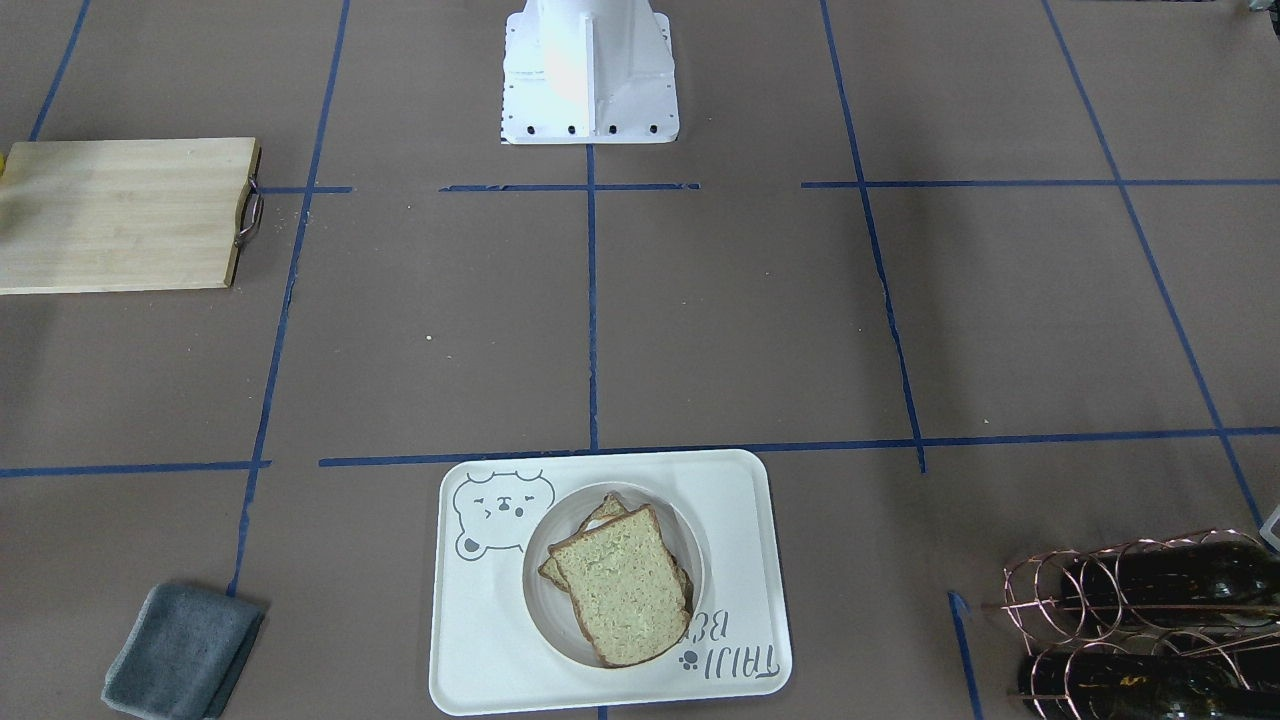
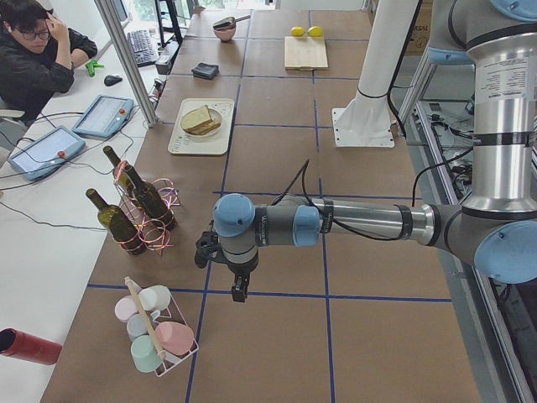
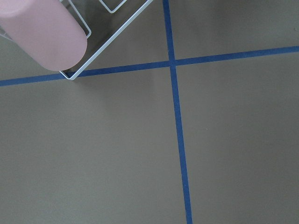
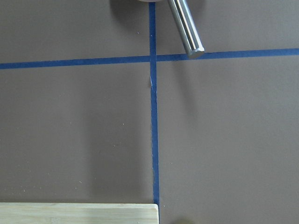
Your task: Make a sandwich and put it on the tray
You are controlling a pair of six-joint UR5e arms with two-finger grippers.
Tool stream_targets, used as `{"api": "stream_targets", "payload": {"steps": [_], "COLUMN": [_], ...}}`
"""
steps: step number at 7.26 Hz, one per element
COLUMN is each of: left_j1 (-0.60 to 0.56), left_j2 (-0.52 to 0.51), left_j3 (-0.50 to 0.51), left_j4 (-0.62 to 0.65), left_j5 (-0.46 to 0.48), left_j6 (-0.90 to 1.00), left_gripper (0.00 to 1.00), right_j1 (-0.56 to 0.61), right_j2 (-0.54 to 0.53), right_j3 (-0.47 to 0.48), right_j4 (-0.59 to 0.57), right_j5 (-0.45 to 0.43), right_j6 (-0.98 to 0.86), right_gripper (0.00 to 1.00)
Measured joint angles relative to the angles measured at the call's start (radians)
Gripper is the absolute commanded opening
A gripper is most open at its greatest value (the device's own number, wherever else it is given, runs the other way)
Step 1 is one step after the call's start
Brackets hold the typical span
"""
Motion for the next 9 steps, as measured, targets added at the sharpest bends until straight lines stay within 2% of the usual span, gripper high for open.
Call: {"api": "stream_targets", "payload": {"steps": [4,9], "left_j1": [0.000,0.000], "left_j2": [-0.001,-0.001], "left_j3": [-0.001,-0.001], "left_j4": [-0.001,-0.001], "left_j5": [0.001,0.001], "left_j6": [0.000,0.000], "left_gripper": [1.00,1.00], "right_j1": [0.010,0.011], "right_j2": [-0.013,-0.006], "right_j3": [-0.001,0.003], "right_j4": [0.050,0.058], "right_j5": [-0.049,-0.052], "right_j6": [0.001,0.005], "right_gripper": [1.00,1.00]}}
